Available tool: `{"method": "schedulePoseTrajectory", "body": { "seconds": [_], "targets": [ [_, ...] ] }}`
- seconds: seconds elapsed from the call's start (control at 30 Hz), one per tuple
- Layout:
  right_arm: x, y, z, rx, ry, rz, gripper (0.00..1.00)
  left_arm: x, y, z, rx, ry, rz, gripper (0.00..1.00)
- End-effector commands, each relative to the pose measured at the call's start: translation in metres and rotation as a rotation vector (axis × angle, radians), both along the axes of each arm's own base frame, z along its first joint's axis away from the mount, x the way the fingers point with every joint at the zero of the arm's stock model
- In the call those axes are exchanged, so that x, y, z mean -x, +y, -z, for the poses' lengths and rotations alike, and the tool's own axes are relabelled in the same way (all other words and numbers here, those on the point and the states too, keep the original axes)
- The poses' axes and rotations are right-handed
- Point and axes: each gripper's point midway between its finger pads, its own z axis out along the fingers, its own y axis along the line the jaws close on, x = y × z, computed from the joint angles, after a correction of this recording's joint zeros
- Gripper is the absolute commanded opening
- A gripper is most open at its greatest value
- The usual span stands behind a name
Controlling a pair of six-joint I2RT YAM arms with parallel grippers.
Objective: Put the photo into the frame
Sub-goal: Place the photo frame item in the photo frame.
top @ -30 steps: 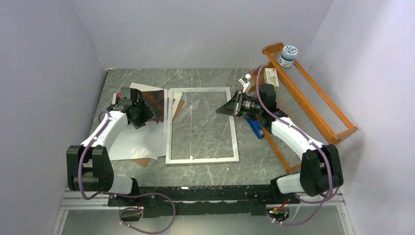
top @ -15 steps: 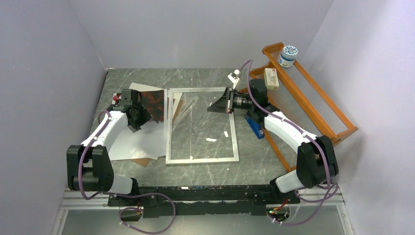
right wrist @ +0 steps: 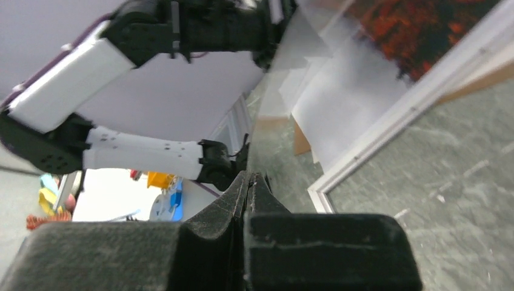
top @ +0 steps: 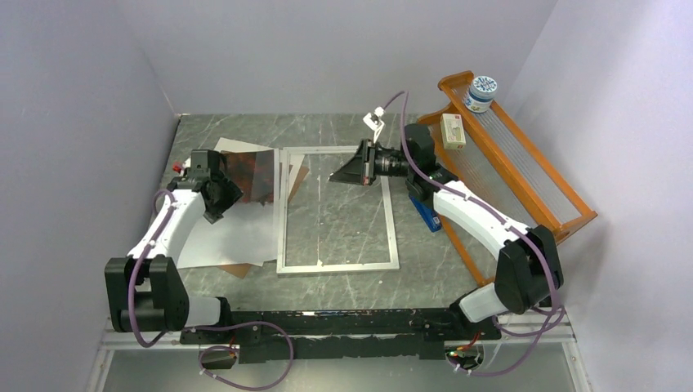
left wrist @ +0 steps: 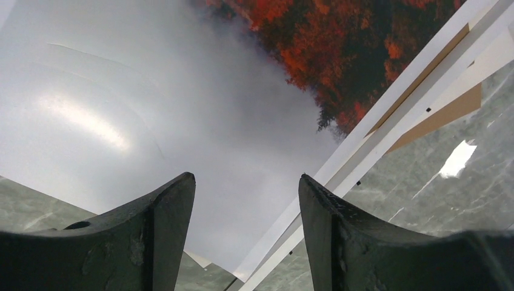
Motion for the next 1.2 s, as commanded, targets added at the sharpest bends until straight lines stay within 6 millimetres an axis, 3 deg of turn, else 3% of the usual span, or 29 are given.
{"method": "schedulePoseTrajectory", "body": {
  "seconds": [0.0, 0.3, 0.43, 0.7, 0.83, 1.17],
  "targets": [
    [-0.021, -0.013, 0.055, 0.063, 0.073, 0.122, 0.00, 0.005, 0.012, -0.009, -0.009, -0.032, -0.060, 0.69],
    [-0.038, -0.052, 0.161, 0.132, 0.288, 0.314, 0.00, -0.001, -0.006, 0.002, 0.071, -0.032, 0.027, 0.68],
    [-0.037, -0.066, 0.188, 0.172, 0.328, 0.342, 0.00, -0.011, -0.027, 0.010, 0.156, -0.039, 0.139, 0.64],
    [-0.036, -0.085, 0.213, 0.235, 0.325, 0.396, 0.00, -0.025, -0.066, 0.010, 0.313, -0.129, 0.336, 0.65],
    [-0.035, -0.091, 0.216, 0.236, 0.317, 0.403, 0.00, -0.028, -0.078, 0.015, 0.362, -0.114, 0.408, 0.71],
    [-0.036, -0.096, 0.225, 0.238, 0.322, 0.379, 0.00, -0.034, -0.112, 0.031, 0.396, -0.052, 0.517, 0.71]
  ]
}}
